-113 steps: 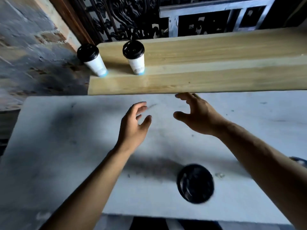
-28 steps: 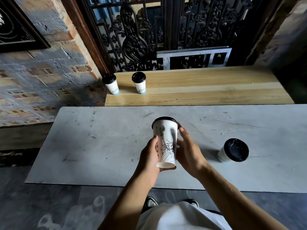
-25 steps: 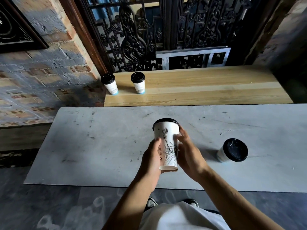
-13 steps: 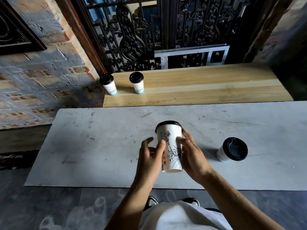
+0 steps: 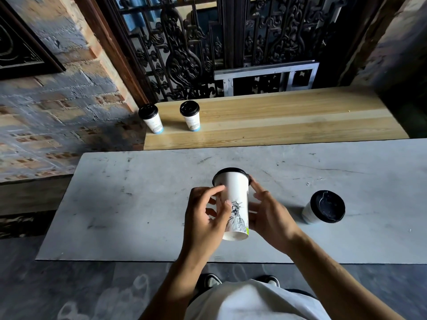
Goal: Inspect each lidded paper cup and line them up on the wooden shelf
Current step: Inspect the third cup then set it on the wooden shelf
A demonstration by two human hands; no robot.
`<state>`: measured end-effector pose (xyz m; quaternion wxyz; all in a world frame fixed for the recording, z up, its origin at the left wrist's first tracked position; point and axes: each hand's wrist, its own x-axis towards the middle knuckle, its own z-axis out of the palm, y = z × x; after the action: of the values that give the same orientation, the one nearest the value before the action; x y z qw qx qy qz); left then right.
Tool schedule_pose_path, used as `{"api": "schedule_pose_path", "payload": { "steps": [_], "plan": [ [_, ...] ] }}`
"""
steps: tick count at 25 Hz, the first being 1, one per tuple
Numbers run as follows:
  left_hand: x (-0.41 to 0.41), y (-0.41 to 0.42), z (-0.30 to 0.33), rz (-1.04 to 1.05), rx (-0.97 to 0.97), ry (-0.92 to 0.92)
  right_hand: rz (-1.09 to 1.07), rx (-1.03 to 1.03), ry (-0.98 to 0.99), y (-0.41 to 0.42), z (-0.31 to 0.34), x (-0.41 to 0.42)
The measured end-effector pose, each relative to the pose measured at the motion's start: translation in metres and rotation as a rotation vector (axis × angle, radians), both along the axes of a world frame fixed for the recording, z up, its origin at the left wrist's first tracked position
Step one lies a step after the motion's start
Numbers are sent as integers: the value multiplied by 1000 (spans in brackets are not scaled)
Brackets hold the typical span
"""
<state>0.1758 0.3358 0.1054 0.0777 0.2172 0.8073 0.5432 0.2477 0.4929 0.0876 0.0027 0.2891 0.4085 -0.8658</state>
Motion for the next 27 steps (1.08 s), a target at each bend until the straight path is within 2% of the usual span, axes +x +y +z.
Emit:
{"api": "schedule_pose_path", "payload": {
  "steps": [4, 7, 9, 14, 18, 21, 27],
  "plan": [
    [-2, -3, 3, 8, 41, -128, 28, 99, -10, 9, -10, 3],
    [-3, -4, 4, -14, 49, -152, 20, 83, -23, 10, -8, 4],
    [-3, -5, 4, -25, 40, -116, -2, 47, -24, 10, -11, 4],
    [-2, -10, 0, -112, 36, 112, 28, 34, 66, 10, -11, 8],
    [1, -7, 5, -77, 160, -37, 34, 41, 75, 11, -12, 9],
    [2, -6, 7, -50, 228, -76, 9, 74, 53, 12, -7, 8],
    [0, -7, 2, 0, 45, -60, -1, 143, 58, 13, -4, 11]
  ]
}}
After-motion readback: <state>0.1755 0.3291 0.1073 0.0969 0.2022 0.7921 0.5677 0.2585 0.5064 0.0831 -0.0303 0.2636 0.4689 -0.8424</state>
